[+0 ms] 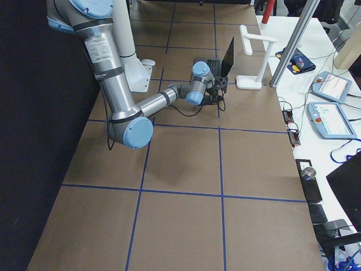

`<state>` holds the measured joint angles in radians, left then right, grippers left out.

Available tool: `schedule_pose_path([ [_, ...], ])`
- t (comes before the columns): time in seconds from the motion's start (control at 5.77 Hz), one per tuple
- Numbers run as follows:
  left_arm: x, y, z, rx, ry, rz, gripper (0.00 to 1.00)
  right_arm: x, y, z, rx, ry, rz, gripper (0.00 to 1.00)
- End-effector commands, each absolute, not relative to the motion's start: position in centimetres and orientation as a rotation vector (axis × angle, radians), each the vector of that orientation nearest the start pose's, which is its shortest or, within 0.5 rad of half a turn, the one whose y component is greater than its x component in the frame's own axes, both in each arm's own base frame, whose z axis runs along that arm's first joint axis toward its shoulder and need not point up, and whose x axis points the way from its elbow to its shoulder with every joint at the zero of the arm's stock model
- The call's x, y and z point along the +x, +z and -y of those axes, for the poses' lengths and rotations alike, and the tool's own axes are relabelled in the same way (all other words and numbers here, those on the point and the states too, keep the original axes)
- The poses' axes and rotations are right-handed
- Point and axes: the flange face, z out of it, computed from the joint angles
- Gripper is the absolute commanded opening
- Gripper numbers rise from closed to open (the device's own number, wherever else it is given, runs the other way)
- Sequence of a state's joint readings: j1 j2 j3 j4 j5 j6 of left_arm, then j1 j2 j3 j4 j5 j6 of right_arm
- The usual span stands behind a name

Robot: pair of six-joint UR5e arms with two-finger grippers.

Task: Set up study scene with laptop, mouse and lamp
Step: 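Carry the mouse pad forward and place it beside the laptop, then release the mouse pad and withdraw the right gripper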

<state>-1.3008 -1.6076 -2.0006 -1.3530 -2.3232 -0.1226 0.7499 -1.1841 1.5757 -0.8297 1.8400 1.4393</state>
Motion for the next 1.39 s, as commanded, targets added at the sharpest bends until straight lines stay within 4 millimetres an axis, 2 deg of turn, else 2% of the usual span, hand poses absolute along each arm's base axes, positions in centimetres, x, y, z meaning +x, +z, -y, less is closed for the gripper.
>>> schedule_pose_path([
  [0.0, 6.5, 45.6, 48.0, 0.088, 0.234, -0.783, 1.0, -41.2, 36.2, 52.5, 0.254, 0.396, 1.113, 0.09],
  [0.17, 6.5, 45.5, 48.0, 0.09, 0.233, -0.783, 1.0, -42.0, 36.6, 52.1, 0.24, 0.389, 1.094, 0.98],
  [0.35, 6.5, 45.4, 48.0, 0.091, 0.234, -0.784, 1.0, -42.4, 36.6, 52.0, 0.214, 0.386, 1.065, 1.0],
  [0.52, 6.5, 45.4, 48.0, 0.091, 0.234, -0.784, 1.0, -40.8, 37.1, 52.8, 0.183, 0.356, 1.06, 1.0],
  [0.69, 6.7, 44.8, 48.1, 0.107, 0.244, -0.787, 1.0, -36.5, 37.7, 55.1, 0.123, 0.274, 1.013, 1.0],
  [0.87, 7.0, 43.8, 48.2, 0.128, 0.259, -0.792, 1.0, -33.6, 38.5, 56.4, 0.12, 0.195, 0.938, 1.0],
  [1.04, 8.4, 42.0, 47.5, 0.169, 0.309, -0.805, 1.0, -31.1, 39.2, 57.3, 0.14, 0.075, 0.839, 1.0],
  [1.21, 14.1, 40.0, 45.4, 0.126, 0.354, -0.823, 1.0, -27.5, 39.9, 56.7, 0.133, -0.042, 0.745, 1.0],
])
